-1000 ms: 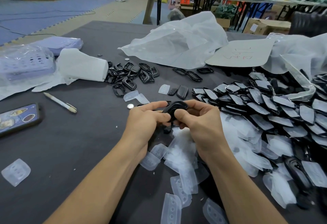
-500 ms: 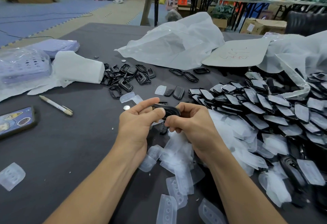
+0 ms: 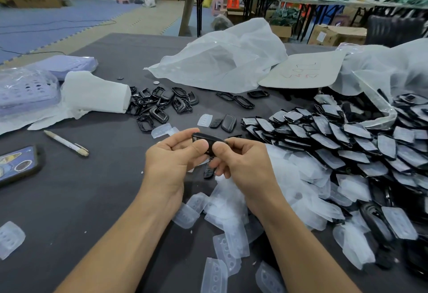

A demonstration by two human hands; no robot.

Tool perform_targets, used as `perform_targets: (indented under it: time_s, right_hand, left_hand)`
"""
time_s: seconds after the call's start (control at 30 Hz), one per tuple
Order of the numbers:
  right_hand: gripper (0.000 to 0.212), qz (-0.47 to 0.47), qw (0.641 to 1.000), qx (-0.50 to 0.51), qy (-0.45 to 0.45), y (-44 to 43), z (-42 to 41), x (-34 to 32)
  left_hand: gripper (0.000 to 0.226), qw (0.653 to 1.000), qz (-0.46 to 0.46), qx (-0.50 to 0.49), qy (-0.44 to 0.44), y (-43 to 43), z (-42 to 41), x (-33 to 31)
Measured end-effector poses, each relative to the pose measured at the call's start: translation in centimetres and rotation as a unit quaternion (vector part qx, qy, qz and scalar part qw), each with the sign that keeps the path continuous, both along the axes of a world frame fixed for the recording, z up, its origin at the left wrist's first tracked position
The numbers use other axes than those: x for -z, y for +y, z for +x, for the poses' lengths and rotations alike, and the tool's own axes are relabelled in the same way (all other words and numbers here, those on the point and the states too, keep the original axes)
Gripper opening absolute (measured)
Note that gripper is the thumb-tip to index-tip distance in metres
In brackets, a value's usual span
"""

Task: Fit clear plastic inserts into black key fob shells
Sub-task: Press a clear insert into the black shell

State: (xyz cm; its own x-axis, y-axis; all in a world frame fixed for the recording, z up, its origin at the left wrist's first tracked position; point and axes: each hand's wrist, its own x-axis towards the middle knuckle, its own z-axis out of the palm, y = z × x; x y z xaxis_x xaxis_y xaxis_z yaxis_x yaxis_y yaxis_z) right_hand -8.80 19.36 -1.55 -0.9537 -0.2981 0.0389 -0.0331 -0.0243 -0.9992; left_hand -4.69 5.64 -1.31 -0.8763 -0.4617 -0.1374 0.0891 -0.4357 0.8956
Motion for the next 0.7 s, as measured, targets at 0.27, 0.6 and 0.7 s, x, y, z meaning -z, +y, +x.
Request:
perform_targets:
  time_s: [0.27,0.6,0.7]
  right_hand:
    - [0.022,-0.107,0.991,-0.078,-0.035,1.2,-0.1,-1.3]
    - [0.022,-0.001,0.981,0.141,0.131,1.0,-0.2,-0.2]
    - [0.01,0.164,0.925,0.144,0.311,0.5,0.4,0.4]
  left_hand:
    - [0.015,0.98,0.122,0.156,0.016,-1.0,0.2,-0.9]
    - [0.052,0.993,0.01,0.094,-0.067,-0.2,-0.3,-0.4]
    - [0.052,0.991,0.002,0.112,-0.067,0.6,-0.2,-0.6]
